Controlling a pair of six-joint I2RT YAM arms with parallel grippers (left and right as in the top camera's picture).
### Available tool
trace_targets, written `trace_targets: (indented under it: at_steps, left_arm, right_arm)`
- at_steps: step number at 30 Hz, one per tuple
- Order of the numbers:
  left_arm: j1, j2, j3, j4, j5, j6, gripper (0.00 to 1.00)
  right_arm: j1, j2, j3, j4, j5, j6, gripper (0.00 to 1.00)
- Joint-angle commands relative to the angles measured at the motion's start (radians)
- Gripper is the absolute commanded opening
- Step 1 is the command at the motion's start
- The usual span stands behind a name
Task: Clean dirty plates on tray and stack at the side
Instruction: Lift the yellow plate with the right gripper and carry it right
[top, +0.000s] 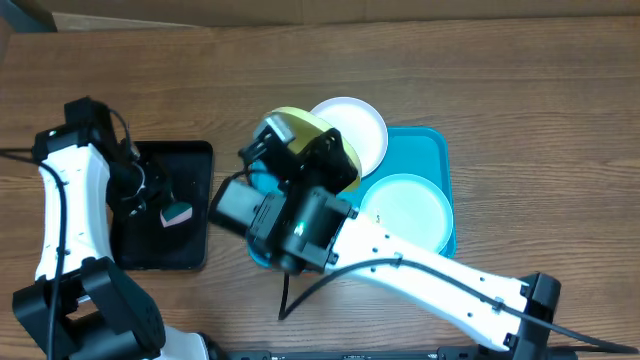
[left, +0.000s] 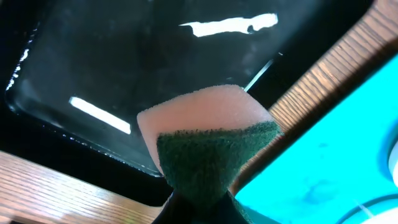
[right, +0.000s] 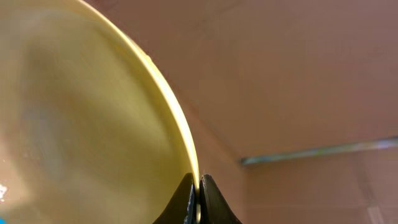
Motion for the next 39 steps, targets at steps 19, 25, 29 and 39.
trace_targets:
  at_steps: [19,25,29,39]
  left_arm:
    - [0.023,-0.013,-0.010,0.016,0.049,0.030,0.04]
    - [0.023,-0.013,-0.010,0.014,0.049,0.030,0.04]
    - [0.023,-0.013,-0.010,0.012,0.050,0.030,0.04]
    - [0.023,-0.013,-0.010,0.012,0.049,0.030,0.04]
  right_arm:
    - [0.043,-0.003,0.026,0.084,-0.103,-0.089,0.04]
    - [-0.091,-0.002,0.026,0.100,-0.635,-0.093,0.04]
    - [-0.213,-0.014,0.028,0.071,-0.666,0.050,0.04]
    - [-0.592,-0.025,0.028,0.063,-1.135,0.095,0.04]
